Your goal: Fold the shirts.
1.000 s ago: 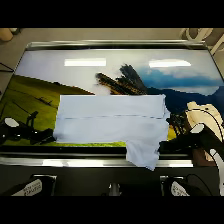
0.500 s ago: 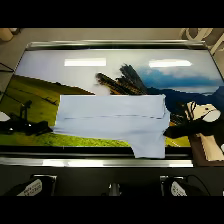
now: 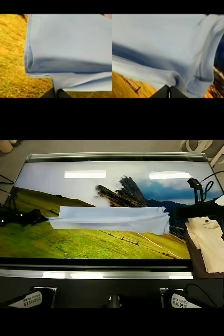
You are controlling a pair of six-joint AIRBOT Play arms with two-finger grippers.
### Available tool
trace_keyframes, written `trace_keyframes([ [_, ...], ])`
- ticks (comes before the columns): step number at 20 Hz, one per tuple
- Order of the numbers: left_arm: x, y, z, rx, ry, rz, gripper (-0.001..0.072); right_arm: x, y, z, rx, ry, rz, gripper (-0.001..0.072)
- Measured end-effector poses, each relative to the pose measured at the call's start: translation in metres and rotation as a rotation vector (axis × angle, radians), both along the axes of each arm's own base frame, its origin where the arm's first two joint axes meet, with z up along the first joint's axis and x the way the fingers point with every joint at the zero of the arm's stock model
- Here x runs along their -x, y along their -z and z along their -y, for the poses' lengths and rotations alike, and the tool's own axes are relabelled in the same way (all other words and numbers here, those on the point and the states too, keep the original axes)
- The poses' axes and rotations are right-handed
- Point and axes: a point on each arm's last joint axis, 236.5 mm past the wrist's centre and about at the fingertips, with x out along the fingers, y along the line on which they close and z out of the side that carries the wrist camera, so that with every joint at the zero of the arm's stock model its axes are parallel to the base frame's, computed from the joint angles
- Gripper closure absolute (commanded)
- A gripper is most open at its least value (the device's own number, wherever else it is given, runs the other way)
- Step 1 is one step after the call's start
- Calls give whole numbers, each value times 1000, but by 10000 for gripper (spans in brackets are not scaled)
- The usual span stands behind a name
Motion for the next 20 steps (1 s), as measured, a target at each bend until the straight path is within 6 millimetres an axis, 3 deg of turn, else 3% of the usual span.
trace_keyframes([
  [4,-37,16,4,46,2,-16,685,-46,28,-8,-53,39,15,692],
  [7,-57,35,9,61,6,-34,685,-68,53,-6,-48,72,19,692],
  [12,-71,72,11,77,-16,-87,685,-74,90,7,23,76,-16,691],
  [18,-71,97,9,87,-48,-145,677,-77,103,15,68,78,-19,690],
  [19,-71,98,9,88,-54,-150,621,-76,103,16,70,77,-21,689],
  [20,-71,100,9,88,-60,-154,467,-76,104,16,70,77,-21,688],
])
